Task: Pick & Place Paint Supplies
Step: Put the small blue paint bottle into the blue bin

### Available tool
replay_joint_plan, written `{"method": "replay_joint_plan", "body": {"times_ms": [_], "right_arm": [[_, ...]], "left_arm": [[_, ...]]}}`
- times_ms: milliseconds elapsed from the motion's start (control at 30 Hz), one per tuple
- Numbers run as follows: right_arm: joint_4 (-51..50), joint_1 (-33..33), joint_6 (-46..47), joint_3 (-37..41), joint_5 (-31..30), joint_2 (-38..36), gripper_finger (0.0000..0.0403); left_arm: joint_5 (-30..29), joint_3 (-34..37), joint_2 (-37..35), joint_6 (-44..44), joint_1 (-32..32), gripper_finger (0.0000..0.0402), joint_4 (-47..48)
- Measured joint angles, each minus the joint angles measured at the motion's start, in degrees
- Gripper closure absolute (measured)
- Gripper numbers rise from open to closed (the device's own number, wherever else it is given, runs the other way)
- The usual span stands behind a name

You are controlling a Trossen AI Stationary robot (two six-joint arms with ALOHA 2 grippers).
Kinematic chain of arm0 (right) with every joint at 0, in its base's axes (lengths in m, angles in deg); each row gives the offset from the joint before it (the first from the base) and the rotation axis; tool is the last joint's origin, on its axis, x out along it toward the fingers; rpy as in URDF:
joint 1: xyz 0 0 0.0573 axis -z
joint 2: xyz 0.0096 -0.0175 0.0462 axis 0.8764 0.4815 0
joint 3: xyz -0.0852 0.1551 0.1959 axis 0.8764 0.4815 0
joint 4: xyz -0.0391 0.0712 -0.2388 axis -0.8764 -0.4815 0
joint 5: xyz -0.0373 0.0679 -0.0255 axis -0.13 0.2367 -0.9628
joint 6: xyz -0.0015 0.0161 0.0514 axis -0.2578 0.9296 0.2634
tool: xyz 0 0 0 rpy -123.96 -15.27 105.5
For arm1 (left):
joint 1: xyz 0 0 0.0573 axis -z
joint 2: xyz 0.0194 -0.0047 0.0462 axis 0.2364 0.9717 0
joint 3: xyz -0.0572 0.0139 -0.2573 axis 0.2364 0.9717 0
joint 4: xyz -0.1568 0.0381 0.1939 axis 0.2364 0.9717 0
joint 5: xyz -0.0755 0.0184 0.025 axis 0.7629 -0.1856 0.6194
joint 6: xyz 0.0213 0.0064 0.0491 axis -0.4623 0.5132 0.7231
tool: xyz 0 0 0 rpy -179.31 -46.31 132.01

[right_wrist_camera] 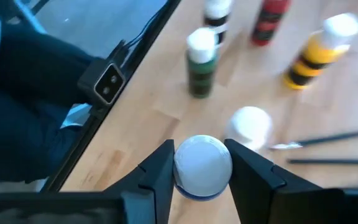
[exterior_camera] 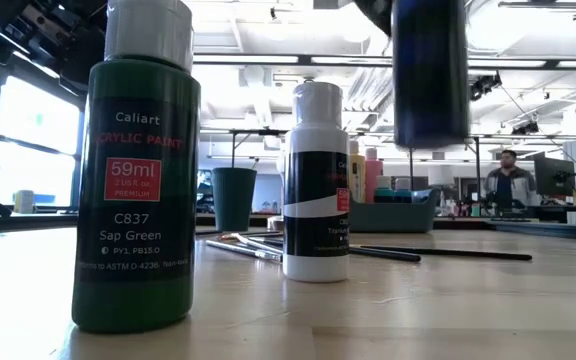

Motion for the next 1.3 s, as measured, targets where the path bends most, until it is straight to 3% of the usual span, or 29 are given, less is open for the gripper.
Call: {"method": "replay_joint_plan", "body": {"times_ms": [300,733,1000,1233,1300], "right_arm": [[-7.67,4.31,1.54,-0.02,-5.71,-13.34,0.0277],[-16.26,17.47,1.31,-0.02,-14.22,-28.78,0.0279],[-21.54,27.99,1.29,-0.02,-17.84,-32.03,0.0279],[-24.76,37.83,-0.65,0.05,-17.12,-31.68,0.0287],[-24.55,40.55,-1.31,0.87,-14.51,-31.68,0.0285]], "left_arm": [[-0.01,-0.04,-0.02,-0.81,-0.01,0.0382,0.02],[-0.15,-0.04,-0.02,-0.82,-0.01,0.0382,0.0],[-0.42,-0.04,0.0,-0.82,-0.01,0.0382,-0.04],[-0.44,-0.04,-0.02,-0.82,-0.01,0.0382,-0.03],[-0.46,-0.04,-0.02,-0.82,-0.01,0.0382,-0.04]]}}
